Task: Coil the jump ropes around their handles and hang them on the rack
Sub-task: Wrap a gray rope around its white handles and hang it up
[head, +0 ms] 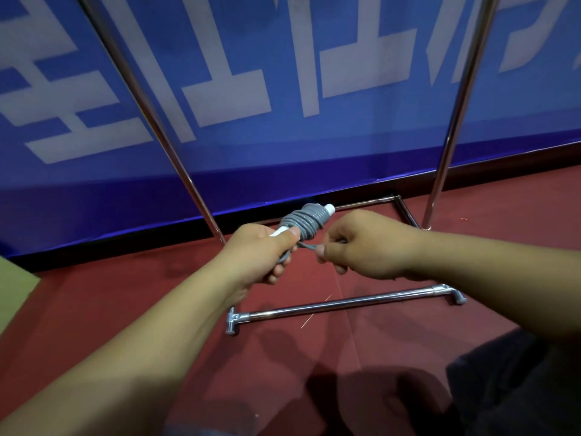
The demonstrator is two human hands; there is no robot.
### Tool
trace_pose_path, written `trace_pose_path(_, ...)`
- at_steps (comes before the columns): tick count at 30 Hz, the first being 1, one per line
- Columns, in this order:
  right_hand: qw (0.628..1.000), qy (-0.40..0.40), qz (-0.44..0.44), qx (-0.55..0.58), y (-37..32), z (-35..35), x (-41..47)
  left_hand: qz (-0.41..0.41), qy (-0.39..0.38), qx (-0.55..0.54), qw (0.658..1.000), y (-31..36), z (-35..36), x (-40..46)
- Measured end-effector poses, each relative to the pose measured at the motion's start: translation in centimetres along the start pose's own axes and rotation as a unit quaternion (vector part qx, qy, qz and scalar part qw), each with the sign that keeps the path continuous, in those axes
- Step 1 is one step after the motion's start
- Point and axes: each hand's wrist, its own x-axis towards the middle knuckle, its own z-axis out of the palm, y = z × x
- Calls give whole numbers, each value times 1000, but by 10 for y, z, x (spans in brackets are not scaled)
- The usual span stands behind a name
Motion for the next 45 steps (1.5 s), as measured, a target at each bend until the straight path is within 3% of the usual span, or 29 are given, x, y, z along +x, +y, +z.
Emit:
trace_pose_path(7,998,3,-17,-53,1,0,-1,20,15,105,994,-9,-2,5)
trace_pose_path(12,988,-2,-27,-151,-2,-2,-2,29,38,139,989,-10,-1,7)
trace_pose_path(18,983,22,-52,-174,6,-10,-1,2,57,189,980,-16,-11,11)
trace_pose_path(28,971,83,-115,-190,16,-2,2,-2,-108,283,953,-14,-4,2)
trace_pose_path(35,970,83,-90,-211,16,0,6,46,-215,319,922,-12,2,-11)
trace_pose_path(45,984,38,-73,-161,24,-2,13,104,-248,315,910,-2,11,-26)
